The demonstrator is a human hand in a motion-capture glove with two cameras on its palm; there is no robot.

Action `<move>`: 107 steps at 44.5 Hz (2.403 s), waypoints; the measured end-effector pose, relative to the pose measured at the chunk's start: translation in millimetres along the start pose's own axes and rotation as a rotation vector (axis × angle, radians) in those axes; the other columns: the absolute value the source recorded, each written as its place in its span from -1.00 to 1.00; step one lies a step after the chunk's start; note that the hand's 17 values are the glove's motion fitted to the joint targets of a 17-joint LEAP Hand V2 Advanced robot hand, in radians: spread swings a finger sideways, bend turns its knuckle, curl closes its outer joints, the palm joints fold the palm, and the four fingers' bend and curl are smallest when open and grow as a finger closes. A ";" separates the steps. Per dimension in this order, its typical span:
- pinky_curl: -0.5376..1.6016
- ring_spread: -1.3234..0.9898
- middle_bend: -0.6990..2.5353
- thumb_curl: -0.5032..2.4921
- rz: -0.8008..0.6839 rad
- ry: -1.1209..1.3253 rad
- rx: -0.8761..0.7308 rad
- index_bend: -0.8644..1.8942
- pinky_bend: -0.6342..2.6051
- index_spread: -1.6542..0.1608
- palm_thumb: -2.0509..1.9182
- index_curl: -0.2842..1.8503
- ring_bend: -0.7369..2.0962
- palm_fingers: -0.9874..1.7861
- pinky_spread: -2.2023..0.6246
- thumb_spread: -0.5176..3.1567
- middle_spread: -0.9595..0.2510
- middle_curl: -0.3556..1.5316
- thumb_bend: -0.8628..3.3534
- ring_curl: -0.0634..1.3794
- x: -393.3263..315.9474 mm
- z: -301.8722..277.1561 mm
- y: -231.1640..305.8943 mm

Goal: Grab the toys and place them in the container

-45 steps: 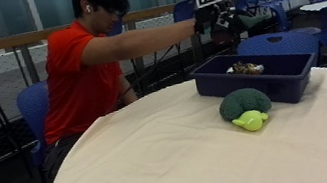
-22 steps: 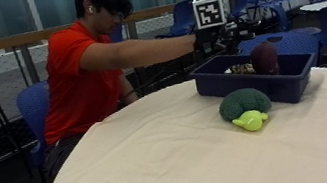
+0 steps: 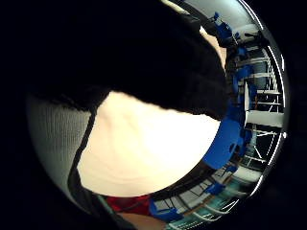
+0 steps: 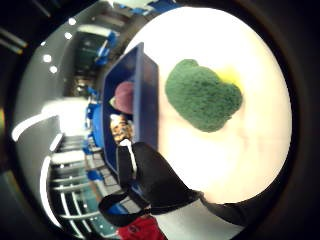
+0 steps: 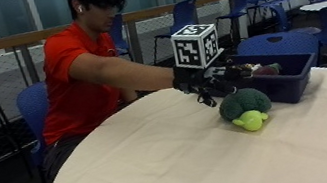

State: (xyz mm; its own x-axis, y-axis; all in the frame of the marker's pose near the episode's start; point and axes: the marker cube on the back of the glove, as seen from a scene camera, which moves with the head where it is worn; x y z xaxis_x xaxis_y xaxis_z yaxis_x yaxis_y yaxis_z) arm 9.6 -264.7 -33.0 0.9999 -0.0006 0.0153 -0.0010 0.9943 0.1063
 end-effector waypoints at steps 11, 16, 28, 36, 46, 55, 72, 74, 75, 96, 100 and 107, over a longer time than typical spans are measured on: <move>-0.18 0.23 -0.50 -0.51 -0.047 0.042 -0.032 -0.27 0.13 0.42 -0.02 -0.44 -0.38 -0.47 0.65 -0.20 0.48 -0.41 -0.63 -0.68 -21.4 33.2 -26.8; -0.18 0.23 -0.50 -0.52 -0.049 0.049 -0.071 -0.28 0.13 0.43 -0.01 -0.45 -0.37 -0.45 0.66 -0.19 0.49 -0.42 -0.63 -0.68 -39.1 49.3 -37.8; -0.16 0.23 -0.49 -0.51 -0.017 0.137 -0.157 -0.30 0.19 0.43 0.02 -0.50 -0.32 -0.39 0.65 -0.17 0.52 -0.42 -0.61 -0.64 -55.6 83.0 -57.5; -0.19 0.18 -0.40 -0.47 -0.010 0.193 -0.196 -0.30 0.16 0.41 0.12 -0.54 -0.11 -0.13 0.58 -0.07 0.48 -0.38 -0.56 -0.56 -45.0 76.9 -57.0; -0.21 -0.09 -0.26 -0.39 -0.052 0.168 -0.146 -0.27 0.09 0.40 0.28 -0.54 0.14 0.25 0.37 -0.03 0.20 -0.28 -0.48 -0.40 -40.4 54.5 -34.2; -0.19 -0.23 -0.22 -0.31 -0.063 0.152 -0.029 -0.22 0.06 0.39 0.35 -0.49 0.14 0.29 0.30 -0.13 0.06 -0.22 -0.48 -0.34 -51.4 -26.3 -16.6; -0.17 -0.33 -0.22 -0.22 -0.208 0.146 0.101 -0.22 0.04 0.37 0.37 -0.41 0.11 0.30 0.27 -0.25 -0.05 -0.14 -0.51 -0.31 -166.0 -123.0 3.7; -0.17 -0.34 -0.22 -0.21 -0.249 0.139 0.105 -0.23 0.04 0.36 0.37 -0.41 0.10 0.30 0.27 -0.26 -0.06 -0.14 -0.51 -0.30 -184.4 -124.3 6.2; -0.16 -0.34 -0.22 -0.21 -0.261 0.135 0.107 -0.23 0.04 0.36 0.37 -0.40 0.10 0.30 0.27 -0.27 -0.07 -0.13 -0.51 -0.30 -192.5 -124.5 6.7; -0.08 -0.13 -0.46 -0.25 -0.383 0.193 -0.089 -0.32 0.19 0.40 0.22 -0.37 -0.13 -0.42 0.46 -0.13 0.20 -0.18 -0.60 -0.33 -270.2 -69.6 16.5; -0.09 -0.01 -0.50 -0.30 -0.424 0.215 -0.078 -0.33 0.26 0.45 0.15 -0.43 -0.28 -0.51 0.53 -0.11 0.37 -0.24 -0.62 -0.44 -251.3 -64.5 18.9; -0.10 0.10 -0.51 -0.36 -0.336 0.239 -0.061 -0.31 0.26 0.48 0.06 -0.47 -0.35 -0.50 0.60 -0.11 0.51 -0.29 -0.62 -0.50 -202.4 -53.1 31.3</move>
State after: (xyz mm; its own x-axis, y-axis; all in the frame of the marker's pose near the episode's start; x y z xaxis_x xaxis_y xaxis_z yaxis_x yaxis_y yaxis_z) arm -191.9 -227.8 -85.5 0.9196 -0.3088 -0.2427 0.3199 0.9474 0.0068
